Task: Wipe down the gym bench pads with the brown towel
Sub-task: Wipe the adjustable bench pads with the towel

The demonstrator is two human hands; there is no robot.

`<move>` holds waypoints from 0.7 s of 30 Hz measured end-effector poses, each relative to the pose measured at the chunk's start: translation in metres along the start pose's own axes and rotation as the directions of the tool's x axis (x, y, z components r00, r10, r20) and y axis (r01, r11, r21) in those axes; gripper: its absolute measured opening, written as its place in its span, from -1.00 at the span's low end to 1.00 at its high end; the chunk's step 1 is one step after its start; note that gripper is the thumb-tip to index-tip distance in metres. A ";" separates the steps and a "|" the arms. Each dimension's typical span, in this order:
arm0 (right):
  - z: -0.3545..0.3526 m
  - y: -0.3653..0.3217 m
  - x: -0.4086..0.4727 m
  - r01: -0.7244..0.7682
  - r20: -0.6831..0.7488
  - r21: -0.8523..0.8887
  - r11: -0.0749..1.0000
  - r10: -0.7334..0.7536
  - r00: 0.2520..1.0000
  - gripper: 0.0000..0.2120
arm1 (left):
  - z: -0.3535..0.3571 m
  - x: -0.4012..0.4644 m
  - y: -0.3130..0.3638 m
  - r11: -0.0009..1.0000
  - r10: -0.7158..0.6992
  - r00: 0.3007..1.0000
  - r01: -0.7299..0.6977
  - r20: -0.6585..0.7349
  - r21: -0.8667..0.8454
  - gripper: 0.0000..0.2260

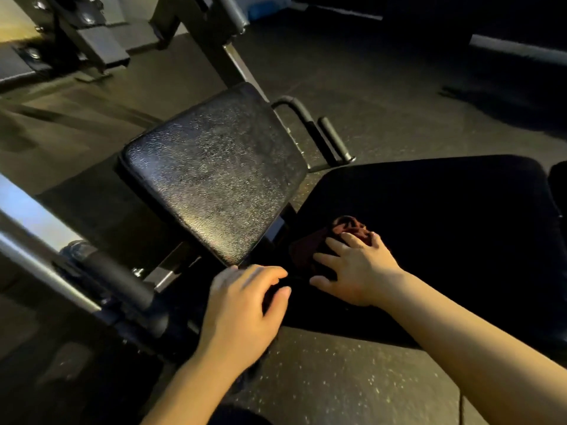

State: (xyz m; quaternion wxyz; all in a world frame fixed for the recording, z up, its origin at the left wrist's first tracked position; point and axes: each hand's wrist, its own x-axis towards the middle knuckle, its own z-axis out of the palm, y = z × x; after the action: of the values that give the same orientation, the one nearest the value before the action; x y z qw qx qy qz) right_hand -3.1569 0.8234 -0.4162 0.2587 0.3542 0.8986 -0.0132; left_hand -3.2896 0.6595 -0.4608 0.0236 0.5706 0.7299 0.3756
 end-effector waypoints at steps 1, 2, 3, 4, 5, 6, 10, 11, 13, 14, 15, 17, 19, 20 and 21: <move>-0.003 0.009 0.001 -0.016 -0.012 0.015 1.000 0.016 1.000 -0.42 | 0.008 0.002 0.012 1.000 0.023 1.000 -0.023 0.009 -0.007 -0.74; -0.006 0.020 0.000 -0.041 -0.024 0.026 0.999 0.041 0.999 -0.45 | 0.015 0.005 0.024 0.999 0.047 0.999 -0.047 0.022 -0.020 -0.73; -0.009 0.032 -0.002 -0.070 -0.036 0.038 0.997 0.071 0.997 -0.47 | 0.022 0.008 0.035 0.997 0.069 0.997 -0.068 0.030 -0.040 -0.73; -0.012 0.045 -0.005 -0.099 -0.050 0.052 0.994 0.102 0.994 -0.48 | 0.027 0.012 0.044 0.995 0.082 0.996 -0.080 0.035 -0.057 -0.73; -0.015 0.058 -0.008 -0.130 -0.063 0.070 0.989 0.134 0.989 -0.49 | 0.032 0.016 0.052 0.994 0.083 0.996 -0.080 0.038 -0.078 -0.73; -0.018 0.072 -0.012 -0.155 -0.071 0.089 0.984 0.162 0.984 -0.50 | 0.034 0.022 0.060 0.993 0.061 0.997 -0.056 0.046 -0.103 -0.72; -0.025 0.115 -0.029 -0.203 -0.112 0.162 0.966 0.222 0.968 -0.57 | 0.043 0.050 0.087 0.987 -0.064 0.992 0.079 0.105 -0.138 -0.81; -0.024 0.121 -0.035 -0.203 -0.129 0.183 0.962 0.228 0.965 -0.59 | 0.043 0.056 0.097 0.986 -0.076 0.989 0.094 0.129 -0.139 -0.82; -0.021 0.130 -0.052 -0.214 -0.166 0.234 0.948 0.256 0.952 -0.63 | 0.040 0.065 0.122 0.981 -0.095 0.976 0.125 0.196 -0.148 -0.82; -0.018 0.130 -0.061 -0.225 -0.188 0.252 0.941 0.275 0.943 -0.64 | 0.037 0.066 0.133 0.981 -0.097 0.969 0.132 0.229 -0.143 -0.82; -0.020 0.134 -0.075 -0.240 -0.191 0.267 0.933 0.296 0.936 -0.65 | 0.030 0.068 0.149 0.977 -0.121 0.956 0.162 0.269 -0.135 -0.82; -0.021 0.139 -0.101 -0.247 -0.200 0.279 0.928 0.308 0.930 -0.66 | 0.013 0.065 0.174 0.966 -0.181 0.927 0.230 0.329 -0.117 -0.81; -0.025 0.149 -0.126 -0.249 -0.163 0.284 0.926 0.302 0.939 -0.63 | -0.010 0.065 0.200 0.948 -0.247 0.894 0.304 0.375 -0.099 -0.82; -0.026 0.154 -0.137 -0.243 -0.142 0.275 0.930 0.289 0.947 -0.60 | -0.023 0.065 0.212 0.938 -0.273 0.878 0.334 0.393 -0.096 -0.82; -0.028 0.159 -0.148 -0.232 -0.131 0.265 0.936 0.273 0.953 -0.59 | -0.036 0.067 0.223 0.927 -0.297 0.862 0.364 0.412 -0.092 -0.83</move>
State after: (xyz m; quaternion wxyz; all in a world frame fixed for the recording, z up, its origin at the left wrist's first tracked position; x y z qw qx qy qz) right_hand -2.9763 0.8550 -0.2961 0.1368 0.4963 0.8551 -0.0618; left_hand -3.1477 0.7129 -0.2797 0.2804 0.4957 0.7636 0.3044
